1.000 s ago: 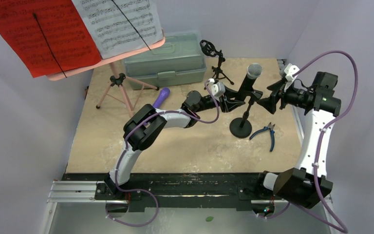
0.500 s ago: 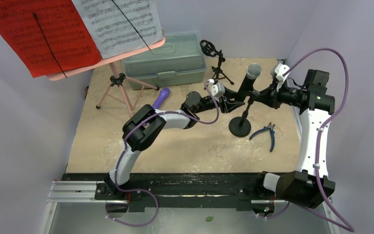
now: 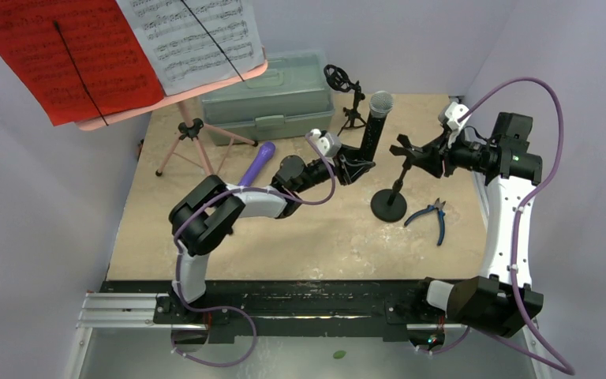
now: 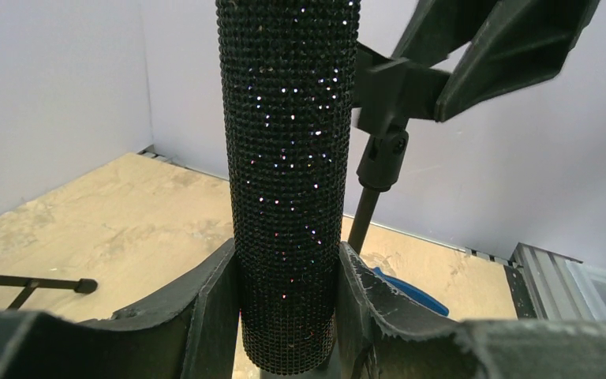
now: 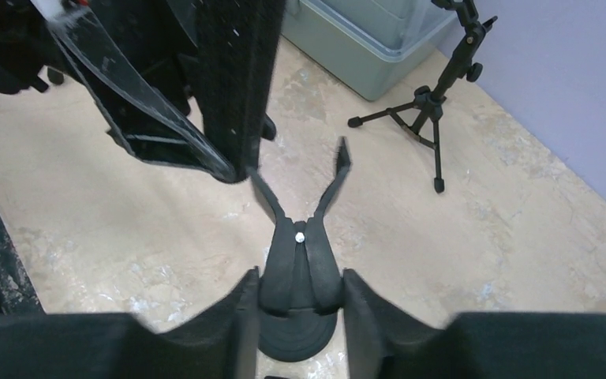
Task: Pack up the instrument practice props
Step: Remove the microphone from the microphone stand, then place the microphone at the center of the board.
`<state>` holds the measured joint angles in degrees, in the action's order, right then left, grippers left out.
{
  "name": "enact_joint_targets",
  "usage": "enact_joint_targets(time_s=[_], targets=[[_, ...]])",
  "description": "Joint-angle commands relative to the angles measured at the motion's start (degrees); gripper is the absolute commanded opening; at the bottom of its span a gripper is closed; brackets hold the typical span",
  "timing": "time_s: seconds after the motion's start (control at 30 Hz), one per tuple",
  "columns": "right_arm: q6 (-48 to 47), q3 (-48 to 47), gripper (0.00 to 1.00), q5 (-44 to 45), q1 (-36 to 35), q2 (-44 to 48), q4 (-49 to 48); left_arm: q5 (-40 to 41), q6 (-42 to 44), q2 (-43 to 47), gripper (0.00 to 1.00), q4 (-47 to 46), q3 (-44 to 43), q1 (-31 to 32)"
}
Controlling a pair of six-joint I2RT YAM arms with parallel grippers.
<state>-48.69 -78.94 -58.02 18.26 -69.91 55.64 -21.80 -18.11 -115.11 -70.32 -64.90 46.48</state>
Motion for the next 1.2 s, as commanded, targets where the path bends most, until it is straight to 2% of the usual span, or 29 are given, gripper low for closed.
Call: enact_joint_targets(time_s=[0.0,0.07,0.1,0.23,0.43,0.57,0.87,1.17], targets=[[-2.6,0.4,0.57,-1.6,-0.2,0.2,1.2,2.0,2.6,8.3,0.00,0.2,4.2,-0.2],[-3.5,1.1,0.81,-2.4,-0.2,0.6,1.1,2.5,3.6,10.8,0.00,3.7,6.5,-0.1],[-3.4,1.6,0.87,-3.6,-0.2,0.8,0.5,2.9,4.3,12.0,0.00,5.7,7.7,-0.1],[-0.1,4.6,0.97,-3.9,-0.1,2.7,-3.3,5.1,5.5,17.4,0.00,14.9,12.0,-0.2],[6.6,12.5,0.99,-3.2,0.5,6.1,-12.3,8.2,7.1,24.8,0.00,32.4,15.8,-0.2],[9.8,16.8,0.99,-4.1,2.2,8.8,-16.8,11.6,8.0,31.0,0.00,39.6,19.7,-0.2],[8.2,20.2,0.99,-5.6,2.5,11.0,-17.1,19.4,8.9,37.1,0.00,51.7,23.4,-0.2],[8.4,20.6,0.99,-5.6,2.6,10.7,-17.0,27.7,8.4,37.6,0.00,57.1,24.6,-0.2]])
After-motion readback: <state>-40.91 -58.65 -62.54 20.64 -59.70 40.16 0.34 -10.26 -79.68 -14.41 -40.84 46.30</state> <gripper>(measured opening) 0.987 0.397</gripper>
